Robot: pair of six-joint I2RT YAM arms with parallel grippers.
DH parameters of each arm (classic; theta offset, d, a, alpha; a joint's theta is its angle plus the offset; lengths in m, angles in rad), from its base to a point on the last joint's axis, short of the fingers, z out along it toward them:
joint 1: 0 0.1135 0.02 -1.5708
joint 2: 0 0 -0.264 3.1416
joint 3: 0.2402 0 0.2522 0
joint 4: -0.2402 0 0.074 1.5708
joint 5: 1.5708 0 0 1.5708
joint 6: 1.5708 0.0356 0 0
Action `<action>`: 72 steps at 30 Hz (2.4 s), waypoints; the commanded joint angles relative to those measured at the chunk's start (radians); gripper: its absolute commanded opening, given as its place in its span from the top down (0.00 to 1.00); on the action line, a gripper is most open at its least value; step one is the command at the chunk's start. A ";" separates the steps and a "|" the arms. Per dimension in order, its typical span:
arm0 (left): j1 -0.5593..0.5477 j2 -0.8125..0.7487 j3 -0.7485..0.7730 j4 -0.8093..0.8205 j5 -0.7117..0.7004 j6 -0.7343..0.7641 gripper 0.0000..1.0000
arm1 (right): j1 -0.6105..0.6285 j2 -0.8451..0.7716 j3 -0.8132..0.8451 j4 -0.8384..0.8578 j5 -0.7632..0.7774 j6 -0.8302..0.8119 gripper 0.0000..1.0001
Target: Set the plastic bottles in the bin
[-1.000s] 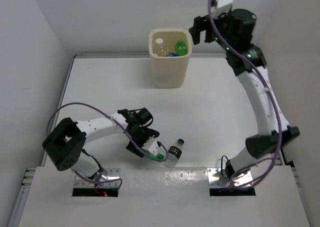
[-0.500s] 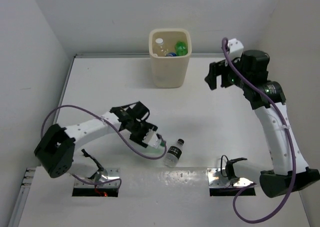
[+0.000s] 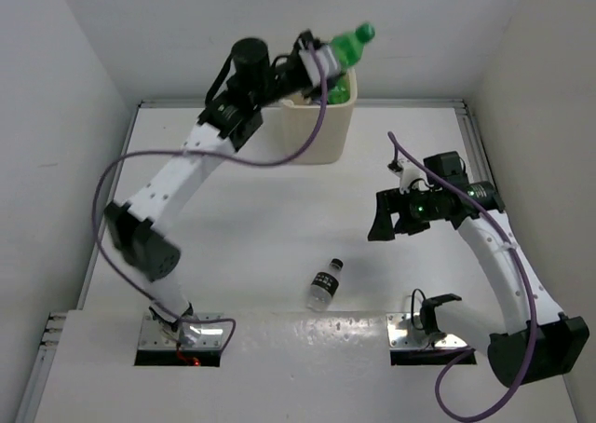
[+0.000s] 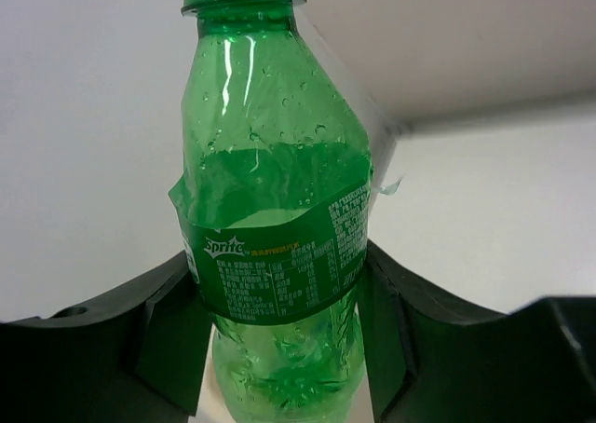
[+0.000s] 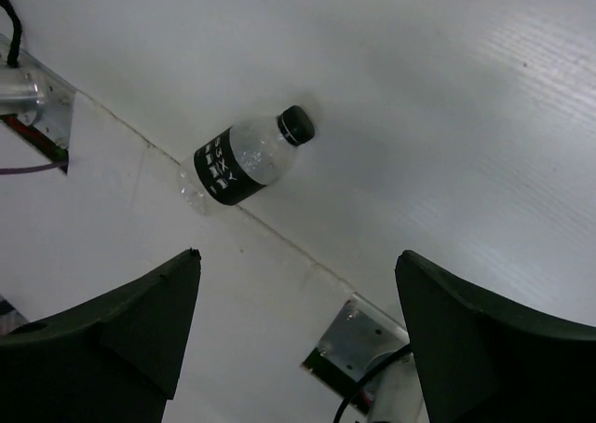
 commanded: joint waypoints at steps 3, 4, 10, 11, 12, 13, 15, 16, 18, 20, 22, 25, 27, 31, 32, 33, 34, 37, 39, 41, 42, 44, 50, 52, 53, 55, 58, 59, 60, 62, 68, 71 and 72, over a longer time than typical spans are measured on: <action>0.118 0.463 0.660 0.083 -0.044 -0.464 1.00 | 0.026 0.043 -0.003 0.061 -0.051 0.081 0.17; 0.128 0.526 0.731 0.073 -0.043 -0.507 1.00 | 0.045 0.052 0.017 0.063 -0.045 0.073 0.17; 0.148 0.571 0.542 0.241 -0.072 -0.586 1.00 | 0.100 0.111 0.121 0.039 0.023 -0.029 0.17; 0.148 0.571 0.526 0.241 -0.073 -0.586 1.00 | 0.106 0.112 0.124 0.035 0.021 -0.039 0.17; 0.148 0.571 0.526 0.241 -0.073 -0.586 1.00 | 0.112 0.112 0.132 0.035 0.026 -0.043 0.17; 0.158 0.588 0.526 0.222 -0.073 -0.575 0.99 | 0.115 0.114 0.132 0.031 0.028 -0.048 0.17; 0.171 0.616 0.547 0.202 -0.053 -0.595 0.87 | 0.128 0.111 0.130 0.025 0.031 -0.060 0.17; 0.184 0.625 0.560 0.179 -0.053 -0.616 0.78 | 0.131 0.109 0.129 0.026 0.044 -0.068 0.17; 0.195 0.639 0.595 0.155 -0.039 -0.636 0.49 | 0.157 0.099 0.127 0.029 0.075 -0.089 0.17; 0.206 0.639 0.604 0.121 -0.039 -0.650 0.25 | 0.184 0.093 0.129 0.034 0.098 -0.155 0.17; 0.206 0.614 0.604 0.109 -0.039 -0.650 0.01 | 0.238 0.092 0.138 0.034 0.161 -0.235 0.17; 0.215 0.574 0.590 0.095 -0.050 -0.641 0.01 | 0.278 0.083 0.136 0.083 0.230 -0.333 0.15; 0.224 0.551 0.590 0.084 -0.050 -0.641 0.01 | 0.298 0.102 0.159 0.091 0.229 -0.413 0.15; 0.283 0.441 0.546 0.060 -0.008 -0.719 0.01 | 0.356 0.137 0.195 0.084 0.242 -0.565 0.14; 0.312 0.415 0.493 0.060 0.024 -0.733 0.01 | 0.378 0.143 0.193 0.085 0.251 -0.630 0.14; 0.327 0.355 0.457 0.049 0.038 -0.742 0.01 | 0.402 0.143 0.186 0.100 0.265 -0.693 0.14; 0.344 0.323 0.418 0.049 0.053 -0.751 0.01 | 0.422 0.145 0.169 0.104 0.270 -0.756 0.14; 0.414 0.193 0.227 0.049 0.114 -0.776 0.01 | 0.476 0.157 0.147 0.106 0.262 -0.884 0.14; 0.465 0.102 0.097 0.049 0.165 -0.776 0.01 | 0.522 0.181 0.135 0.095 0.241 -0.931 0.14; 0.496 0.045 0.023 0.049 0.176 -0.776 0.01 | 0.545 0.204 0.118 0.071 0.213 -0.947 0.14; 0.525 0.021 -0.041 0.049 0.187 -0.776 0.01 | 0.584 0.229 0.107 0.065 0.195 -0.956 0.14; 0.563 -0.042 -0.110 0.049 0.226 -0.776 0.01 | 0.647 0.244 0.075 0.063 0.186 -0.984 0.14; 0.629 -0.150 -0.216 0.036 0.271 -0.805 0.01 | 0.808 0.301 -0.011 0.153 0.213 -1.014 0.13; 0.654 -0.159 -0.252 0.036 0.295 -0.805 0.01 | 0.861 0.344 -0.015 0.190 0.219 -1.014 0.11; 0.663 -0.174 -0.261 0.036 0.296 -0.805 0.01 | 0.876 0.356 -0.017 0.193 0.221 -1.014 0.09; 0.691 -0.185 -0.282 0.036 0.314 -0.817 0.01 | 0.913 0.396 -0.031 0.239 0.230 -1.016 0.06; 0.723 -0.194 -0.304 0.036 0.347 -0.837 0.01 | 0.944 0.434 -0.066 0.322 0.255 -1.034 0.03; 0.723 -0.203 -0.304 0.036 0.348 -0.837 0.01 | 0.957 0.441 -0.072 0.325 0.265 -1.042 0.03; 0.738 -0.204 -0.315 0.036 0.358 -0.847 0.01 | 0.971 0.451 -0.077 0.333 0.268 -1.045 0.03; 0.751 -0.214 -0.327 0.036 0.368 -0.847 0.01 | 0.991 0.484 -0.083 0.348 0.271 -1.056 0.02; 0.792 -0.225 -0.347 0.027 0.388 -0.847 0.01 | 1.016 0.526 -0.160 0.442 0.296 -1.091 0.03; 0.792 -0.225 -0.347 0.027 0.397 -0.847 0.01 | 1.017 0.563 -0.152 0.479 0.311 -1.068 0.22; 0.801 -0.225 -0.347 0.027 0.397 -0.847 0.01 | 1.016 0.568 -0.147 0.477 0.314 -1.065 0.29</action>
